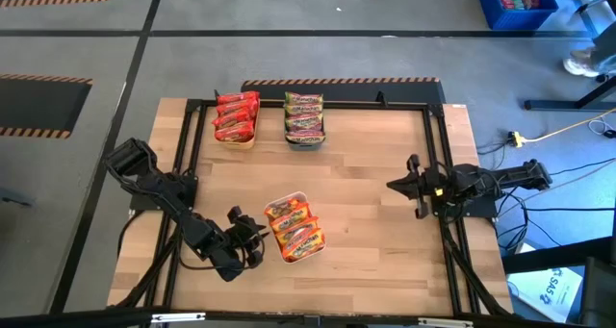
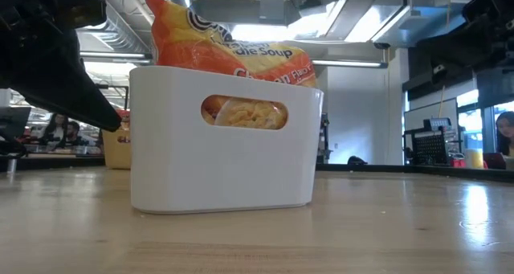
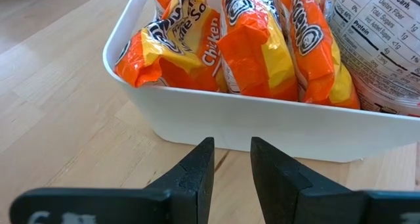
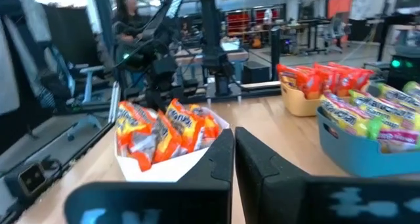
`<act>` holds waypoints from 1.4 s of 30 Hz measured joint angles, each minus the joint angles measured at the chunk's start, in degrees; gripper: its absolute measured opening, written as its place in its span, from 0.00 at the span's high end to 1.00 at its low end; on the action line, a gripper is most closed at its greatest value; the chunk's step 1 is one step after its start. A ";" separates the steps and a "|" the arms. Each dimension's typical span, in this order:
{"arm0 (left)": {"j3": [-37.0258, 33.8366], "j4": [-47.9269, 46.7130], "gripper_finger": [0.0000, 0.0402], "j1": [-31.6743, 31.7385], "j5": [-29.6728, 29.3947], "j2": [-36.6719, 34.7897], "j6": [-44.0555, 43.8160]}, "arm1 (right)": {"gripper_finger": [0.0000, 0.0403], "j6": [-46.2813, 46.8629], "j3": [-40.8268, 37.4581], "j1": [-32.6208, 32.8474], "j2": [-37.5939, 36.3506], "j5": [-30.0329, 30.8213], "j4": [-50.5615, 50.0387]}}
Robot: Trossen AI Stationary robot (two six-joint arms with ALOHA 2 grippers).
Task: Sort Maruchan noodles
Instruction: Return to Home Position
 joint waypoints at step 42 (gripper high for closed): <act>-0.01 0.00 0.77 0.01 0.00 0.00 0.00 | 0.99 0.79 0.04 -0.02 0.37 0.86 0.11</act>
